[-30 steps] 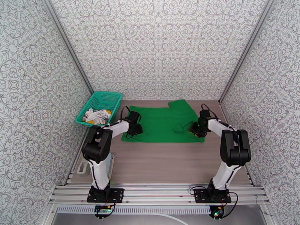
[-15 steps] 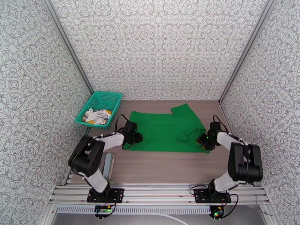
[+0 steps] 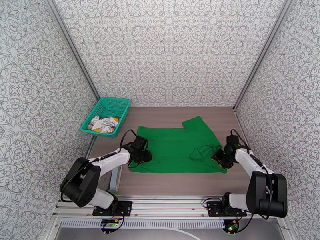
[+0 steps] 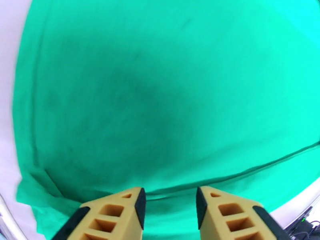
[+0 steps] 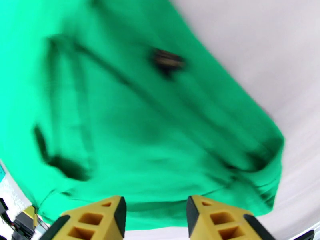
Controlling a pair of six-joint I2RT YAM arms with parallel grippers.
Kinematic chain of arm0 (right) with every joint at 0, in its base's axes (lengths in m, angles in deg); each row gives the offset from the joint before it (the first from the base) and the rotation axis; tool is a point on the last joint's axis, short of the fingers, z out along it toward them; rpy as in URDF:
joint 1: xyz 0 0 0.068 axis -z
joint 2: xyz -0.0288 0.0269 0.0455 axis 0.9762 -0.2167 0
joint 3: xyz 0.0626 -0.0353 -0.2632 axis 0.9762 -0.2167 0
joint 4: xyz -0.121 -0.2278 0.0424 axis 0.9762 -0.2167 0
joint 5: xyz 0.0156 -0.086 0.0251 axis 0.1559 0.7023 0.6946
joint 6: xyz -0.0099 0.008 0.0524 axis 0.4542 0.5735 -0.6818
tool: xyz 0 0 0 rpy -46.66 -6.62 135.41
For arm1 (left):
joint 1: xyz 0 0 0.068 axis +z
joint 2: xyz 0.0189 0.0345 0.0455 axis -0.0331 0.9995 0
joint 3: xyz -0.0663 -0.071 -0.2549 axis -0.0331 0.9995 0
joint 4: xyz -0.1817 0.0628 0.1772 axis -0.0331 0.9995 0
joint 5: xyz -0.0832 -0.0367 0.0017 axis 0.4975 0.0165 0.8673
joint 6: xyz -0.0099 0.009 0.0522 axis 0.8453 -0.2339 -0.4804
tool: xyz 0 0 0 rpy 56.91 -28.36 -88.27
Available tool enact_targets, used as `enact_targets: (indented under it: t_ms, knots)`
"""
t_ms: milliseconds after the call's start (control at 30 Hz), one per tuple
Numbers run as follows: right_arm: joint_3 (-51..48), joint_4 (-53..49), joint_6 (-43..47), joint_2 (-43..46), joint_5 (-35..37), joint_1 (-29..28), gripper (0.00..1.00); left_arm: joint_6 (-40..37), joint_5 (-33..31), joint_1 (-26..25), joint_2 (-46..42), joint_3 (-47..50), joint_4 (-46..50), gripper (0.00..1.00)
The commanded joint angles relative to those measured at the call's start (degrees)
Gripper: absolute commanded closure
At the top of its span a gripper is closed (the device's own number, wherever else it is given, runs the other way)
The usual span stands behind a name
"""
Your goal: Fold and stack the mixed laundry pile
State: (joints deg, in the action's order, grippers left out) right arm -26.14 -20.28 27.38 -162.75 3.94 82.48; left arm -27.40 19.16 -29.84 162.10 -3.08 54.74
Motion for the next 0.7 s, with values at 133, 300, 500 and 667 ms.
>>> enact_targets:
  t_ms: [133,300,500,667]
  knots:
    - [2.2,4.1,-6.1,-3.1,-5.0,-8.6,0.5,-3.4,-0.7,1.0,6.9,-7.2,1.1,0.6]
    - [1.6,8.7,-9.5,-6.6,-6.8,-12.2,0.49,-3.8,-0.2,1.4,9.7,-8.0,0.0,0.6]
    - [4.2,12.3,-11.0,-10.7,-7.3,-13.5,0.53,-3.7,0.9,2.2,10.7,-7.1,-1.6,0.6]
    - [7.7,14.1,-10.9,-15.3,-7.2,-13.5,0.66,-3.8,1.1,2.6,10.2,-6.5,-1.8,0.6]
